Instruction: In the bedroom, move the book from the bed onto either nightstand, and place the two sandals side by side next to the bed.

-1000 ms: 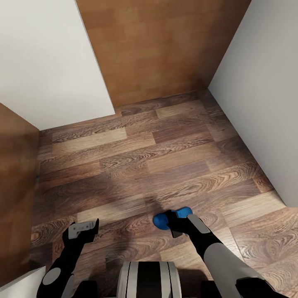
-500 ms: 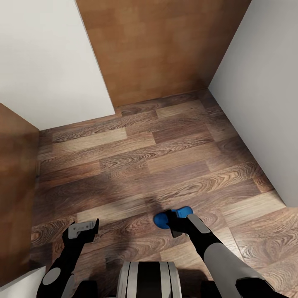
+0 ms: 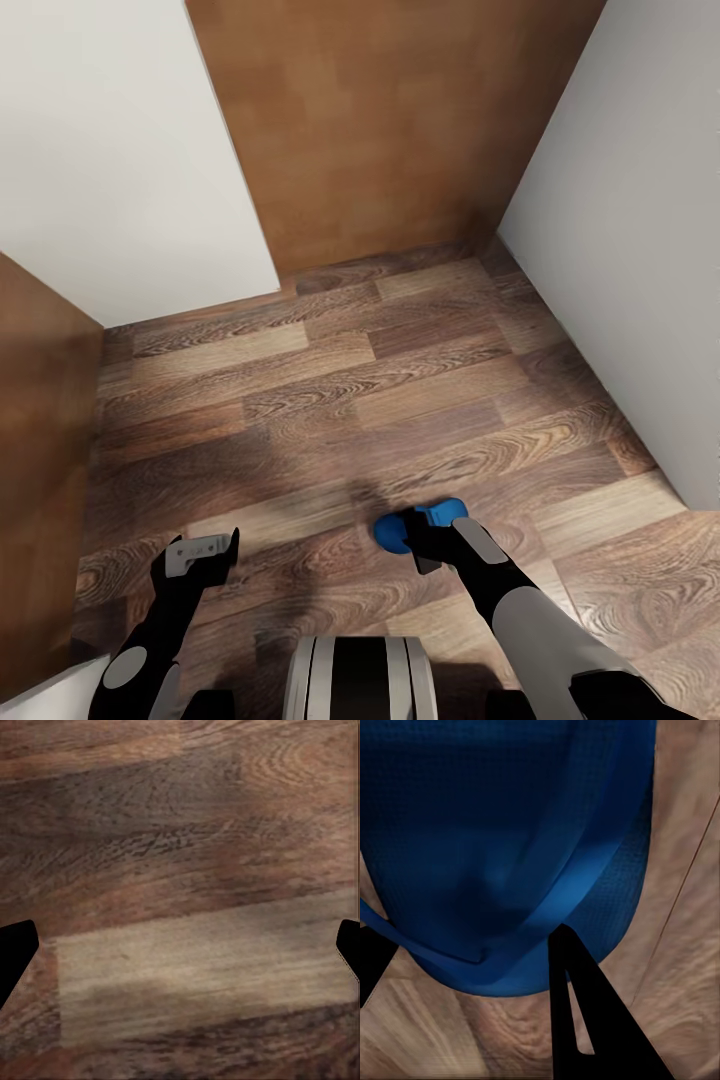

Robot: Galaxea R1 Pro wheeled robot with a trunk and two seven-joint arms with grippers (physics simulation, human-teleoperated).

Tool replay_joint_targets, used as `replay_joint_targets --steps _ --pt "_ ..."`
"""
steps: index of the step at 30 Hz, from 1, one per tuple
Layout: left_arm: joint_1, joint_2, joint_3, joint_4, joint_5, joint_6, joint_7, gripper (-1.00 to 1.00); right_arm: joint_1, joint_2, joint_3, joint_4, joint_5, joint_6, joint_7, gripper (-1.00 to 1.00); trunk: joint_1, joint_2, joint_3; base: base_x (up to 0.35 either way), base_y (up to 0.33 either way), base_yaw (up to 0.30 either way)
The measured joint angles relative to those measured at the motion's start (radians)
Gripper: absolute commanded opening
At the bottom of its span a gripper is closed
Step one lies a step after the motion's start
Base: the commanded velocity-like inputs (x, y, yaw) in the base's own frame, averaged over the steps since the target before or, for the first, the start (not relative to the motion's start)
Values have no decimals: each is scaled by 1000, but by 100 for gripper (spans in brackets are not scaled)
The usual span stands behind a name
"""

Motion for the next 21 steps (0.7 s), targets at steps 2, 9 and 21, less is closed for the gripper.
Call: replay_joint_targets --steps 2,9,21 --pt "0 0 0 0 0 0 0 100 0 1 0 0 0 0 0 -100 -1 0 8 0 0 0" --pt "0 0 0 0 0 0 0 100 0 0 0 0 0 0 0 -100 -4 2 35 0 0 0" --pt "0 0 0 0 1 0 -1 100 0 0 -1 0 0 0 0 -100 -9 5 81 0 0 0"
